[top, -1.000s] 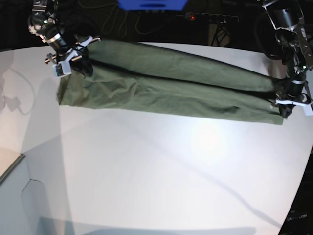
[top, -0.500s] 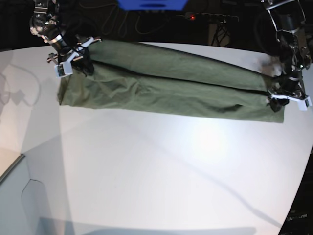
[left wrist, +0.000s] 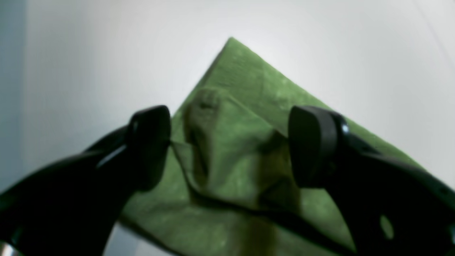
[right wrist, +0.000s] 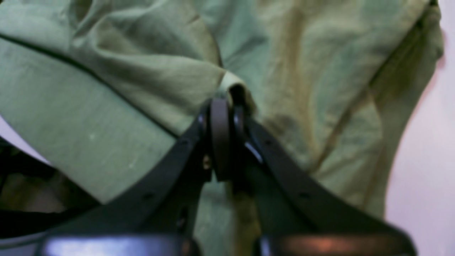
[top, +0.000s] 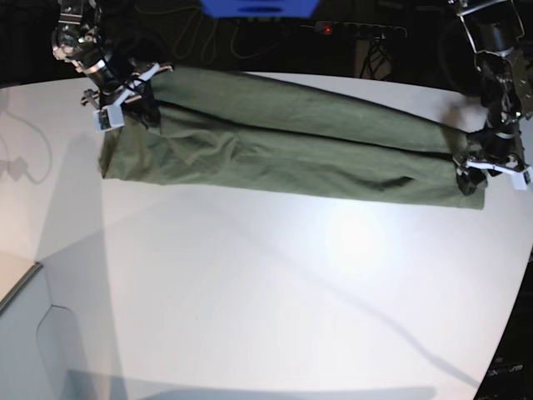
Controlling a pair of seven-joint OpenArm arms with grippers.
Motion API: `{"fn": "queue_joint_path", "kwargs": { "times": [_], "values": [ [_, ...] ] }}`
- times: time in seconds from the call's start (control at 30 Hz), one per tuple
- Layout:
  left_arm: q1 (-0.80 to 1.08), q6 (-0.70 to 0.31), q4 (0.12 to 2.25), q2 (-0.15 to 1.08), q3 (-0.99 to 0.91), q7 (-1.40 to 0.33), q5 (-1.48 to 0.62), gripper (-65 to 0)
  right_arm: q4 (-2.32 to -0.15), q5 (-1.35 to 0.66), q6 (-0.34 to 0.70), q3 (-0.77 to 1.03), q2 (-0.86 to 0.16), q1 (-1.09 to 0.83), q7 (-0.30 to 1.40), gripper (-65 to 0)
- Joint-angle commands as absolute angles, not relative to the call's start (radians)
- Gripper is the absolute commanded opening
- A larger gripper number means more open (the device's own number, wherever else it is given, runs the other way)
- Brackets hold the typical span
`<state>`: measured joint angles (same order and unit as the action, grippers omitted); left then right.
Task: Layout the t-shirt on the table in an organized manner, then fold the t-shirt properly
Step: 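Lift and fold the shirt lengthwise again with both grippers, laying it down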
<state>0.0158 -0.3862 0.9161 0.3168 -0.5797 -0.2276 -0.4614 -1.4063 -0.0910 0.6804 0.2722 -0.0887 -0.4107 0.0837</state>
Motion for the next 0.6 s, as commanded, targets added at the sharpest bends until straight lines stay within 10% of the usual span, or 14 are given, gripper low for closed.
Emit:
{"fn": "queue_joint_path", "kwargs": {
  "times": [0.0, 0.57],
  "values": [
    [0.002, -0.392, 0.928, 0.338, -0.582, -0.203, -0.469, -15.2, -1.419, -0.105, 0.698, 0.277, -0.099, -0.414, 0.061, -65.0],
    [-0.019, -0.389, 0.76, 0.366, -0.555, -0.205, -0.467, -15.6, -1.419, -0.105, 0.698, 0.277, -0.096, -0.409, 0.061, -65.0]
  ]
}}
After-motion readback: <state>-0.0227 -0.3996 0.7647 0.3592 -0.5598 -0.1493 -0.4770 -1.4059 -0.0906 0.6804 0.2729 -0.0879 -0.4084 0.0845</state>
